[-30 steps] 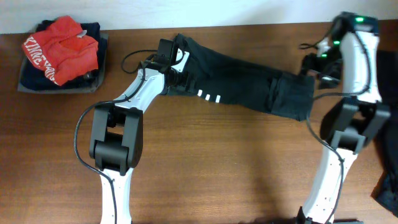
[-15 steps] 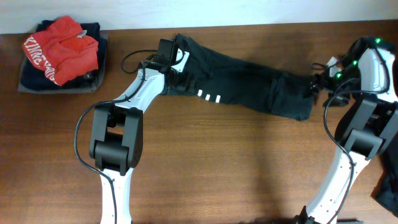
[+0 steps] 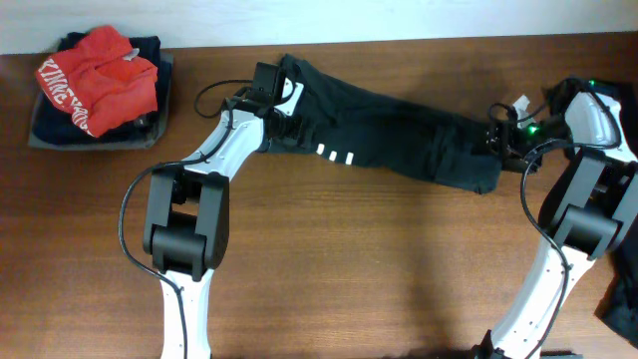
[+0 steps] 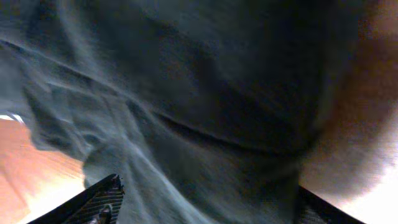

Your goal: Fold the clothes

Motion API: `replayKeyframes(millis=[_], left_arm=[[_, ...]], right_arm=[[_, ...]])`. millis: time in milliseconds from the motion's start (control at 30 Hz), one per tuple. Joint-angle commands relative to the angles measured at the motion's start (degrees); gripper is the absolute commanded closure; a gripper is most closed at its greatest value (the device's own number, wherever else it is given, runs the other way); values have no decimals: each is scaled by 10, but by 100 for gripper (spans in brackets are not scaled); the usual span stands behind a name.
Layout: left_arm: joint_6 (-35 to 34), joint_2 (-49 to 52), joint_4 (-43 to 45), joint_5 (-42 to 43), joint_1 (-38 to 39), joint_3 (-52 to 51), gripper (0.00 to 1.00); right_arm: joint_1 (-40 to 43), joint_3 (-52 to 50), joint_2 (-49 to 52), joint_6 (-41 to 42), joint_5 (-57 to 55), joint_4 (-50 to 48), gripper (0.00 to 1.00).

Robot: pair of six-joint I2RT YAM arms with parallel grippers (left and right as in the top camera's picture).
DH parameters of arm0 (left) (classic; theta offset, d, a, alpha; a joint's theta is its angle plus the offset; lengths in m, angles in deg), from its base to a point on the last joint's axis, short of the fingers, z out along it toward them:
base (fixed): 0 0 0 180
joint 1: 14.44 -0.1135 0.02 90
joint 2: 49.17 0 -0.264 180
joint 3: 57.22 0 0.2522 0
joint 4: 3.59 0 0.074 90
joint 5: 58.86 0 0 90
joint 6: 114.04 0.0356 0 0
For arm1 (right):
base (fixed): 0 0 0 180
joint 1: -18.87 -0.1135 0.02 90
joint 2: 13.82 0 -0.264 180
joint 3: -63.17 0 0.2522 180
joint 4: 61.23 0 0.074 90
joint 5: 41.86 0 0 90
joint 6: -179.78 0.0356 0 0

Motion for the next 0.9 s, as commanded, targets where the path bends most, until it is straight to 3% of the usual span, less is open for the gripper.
replayKeyframes(millis=[0,100,133,267,367,633,867], left_arm=[[-6,-19,0,6,-3,3,1],[-6,-19,0,6,-3,3,1],[-6,-19,0,6,-3,3,1],[-6,-19,0,6,-3,3,1],[-6,-19,0,6,-3,3,1],[-6,-19,0,6,-3,3,1],[-6,-19,0,6,-3,3,1]], right_arm=[[-7,-35,15,-4,25,-27,22],[-8,-45,15,-4,25,-38,29],[-8,-46,15,-4,25,-40,36],[-4,-47,15,14,19,-44,82],[3,-44,15,37,-2,-47,96],[48,25,14,46,-65,24,96],[69,155,14,46,-135,131,96]])
